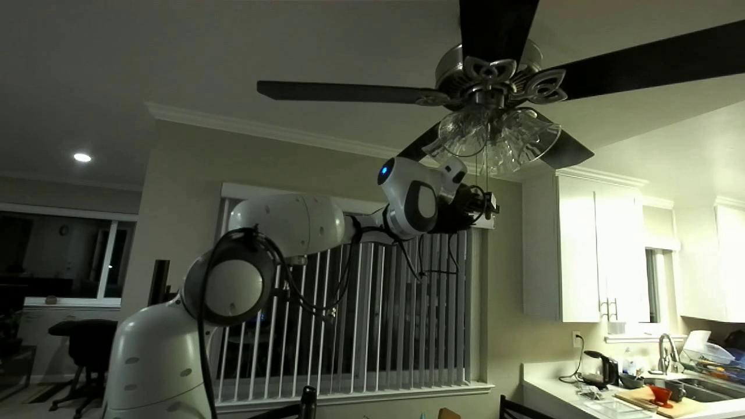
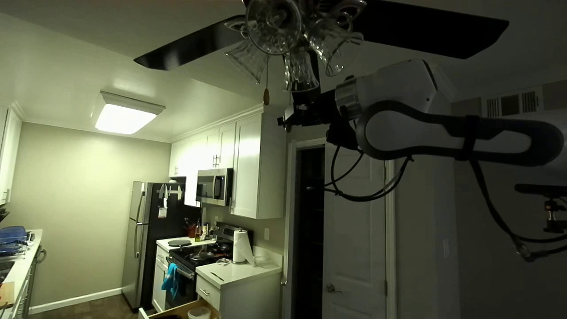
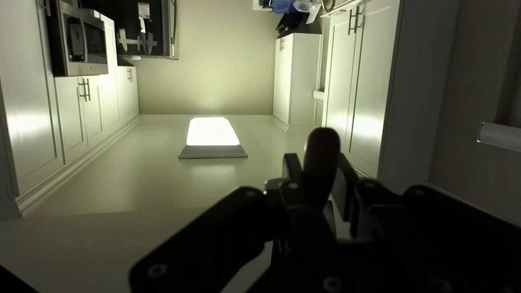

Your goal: Turn off the light

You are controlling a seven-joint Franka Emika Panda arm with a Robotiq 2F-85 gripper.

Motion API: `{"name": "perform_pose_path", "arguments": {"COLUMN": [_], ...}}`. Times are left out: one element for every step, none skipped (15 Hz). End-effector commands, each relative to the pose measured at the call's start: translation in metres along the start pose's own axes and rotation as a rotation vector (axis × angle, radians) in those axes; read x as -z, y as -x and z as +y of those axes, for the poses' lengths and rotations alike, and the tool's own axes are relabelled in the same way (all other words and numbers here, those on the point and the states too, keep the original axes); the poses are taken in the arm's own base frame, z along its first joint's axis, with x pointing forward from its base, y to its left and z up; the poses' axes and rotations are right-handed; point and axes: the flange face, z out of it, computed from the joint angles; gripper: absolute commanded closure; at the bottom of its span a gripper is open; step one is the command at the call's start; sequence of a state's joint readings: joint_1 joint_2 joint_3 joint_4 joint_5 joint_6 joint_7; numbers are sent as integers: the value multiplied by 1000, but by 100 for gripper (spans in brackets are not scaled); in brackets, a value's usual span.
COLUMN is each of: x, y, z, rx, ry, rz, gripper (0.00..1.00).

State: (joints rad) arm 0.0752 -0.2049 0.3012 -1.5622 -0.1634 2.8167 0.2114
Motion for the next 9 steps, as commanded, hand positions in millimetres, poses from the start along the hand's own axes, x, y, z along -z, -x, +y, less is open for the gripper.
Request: {"name": "perform_pose_path", "arguments": {"x": [3, 2, 0, -2, -4, -7, -8, -10, -11], "y": [-1, 2, 5, 10, 15, 19, 21, 23, 24], "z": [-3, -3, -3, -2, 0, 0, 1, 0, 0], "rx": [-10, -4, 3, 10, 22, 20, 20, 19, 19], "ry": [-7, -5, 0, 11, 22, 27, 30, 30, 31], "rz": [-1, -15, -31, -66, -98, -121, -138, -151, -160], "gripper": [45, 38, 32, 25, 19, 12, 6, 2, 0]}}
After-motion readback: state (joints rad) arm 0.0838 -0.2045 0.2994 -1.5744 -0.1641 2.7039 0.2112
